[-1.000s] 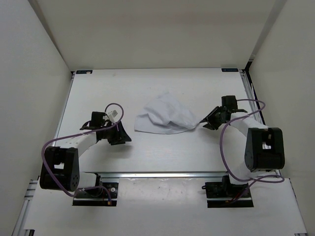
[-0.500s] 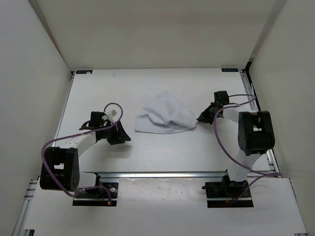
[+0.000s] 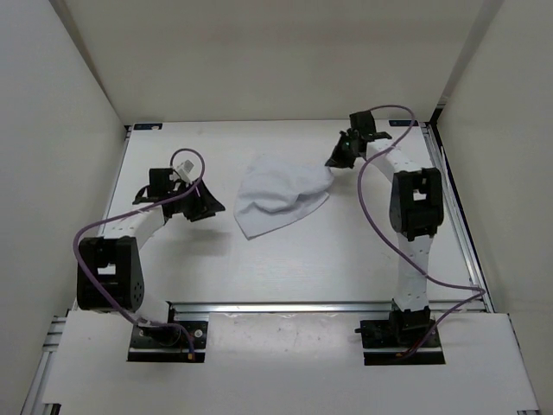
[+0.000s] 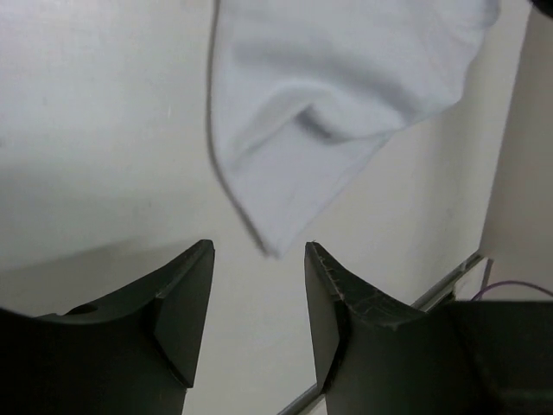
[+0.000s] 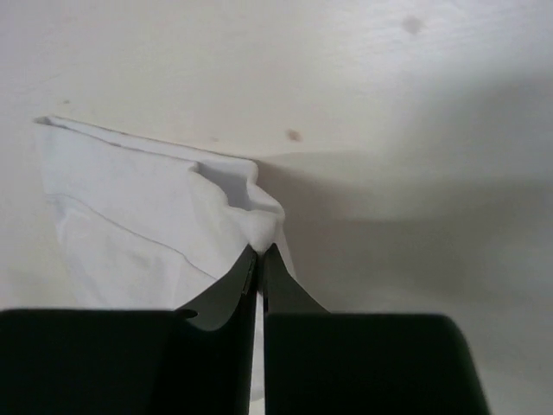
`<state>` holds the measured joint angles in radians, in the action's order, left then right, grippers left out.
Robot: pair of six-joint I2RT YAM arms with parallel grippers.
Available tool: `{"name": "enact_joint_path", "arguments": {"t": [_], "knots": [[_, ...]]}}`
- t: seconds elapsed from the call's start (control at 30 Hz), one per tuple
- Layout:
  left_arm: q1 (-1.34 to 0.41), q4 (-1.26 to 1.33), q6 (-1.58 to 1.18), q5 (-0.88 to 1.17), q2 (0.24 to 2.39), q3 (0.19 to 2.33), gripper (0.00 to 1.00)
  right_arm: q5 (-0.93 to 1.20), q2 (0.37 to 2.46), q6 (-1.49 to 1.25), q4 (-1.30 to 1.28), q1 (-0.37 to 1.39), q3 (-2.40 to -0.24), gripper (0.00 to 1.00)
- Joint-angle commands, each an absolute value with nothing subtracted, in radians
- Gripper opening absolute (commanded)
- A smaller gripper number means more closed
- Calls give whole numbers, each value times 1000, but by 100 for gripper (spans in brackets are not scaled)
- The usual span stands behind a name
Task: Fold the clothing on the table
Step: Flatten the skirt out
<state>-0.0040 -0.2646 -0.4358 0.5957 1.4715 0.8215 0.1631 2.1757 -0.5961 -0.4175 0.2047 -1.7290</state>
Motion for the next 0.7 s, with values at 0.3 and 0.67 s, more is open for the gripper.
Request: {"name": "enact_joint_path", "arguments": {"t": [0.3,0.67], "knots": [[46,-31,-508,582,1771,1080,54,552,2332,-496,-437,287,-1837,0],[-23,-199,-301,434,2032,1430,53,620,2303,-402,-506,313,-1718,0]]}}
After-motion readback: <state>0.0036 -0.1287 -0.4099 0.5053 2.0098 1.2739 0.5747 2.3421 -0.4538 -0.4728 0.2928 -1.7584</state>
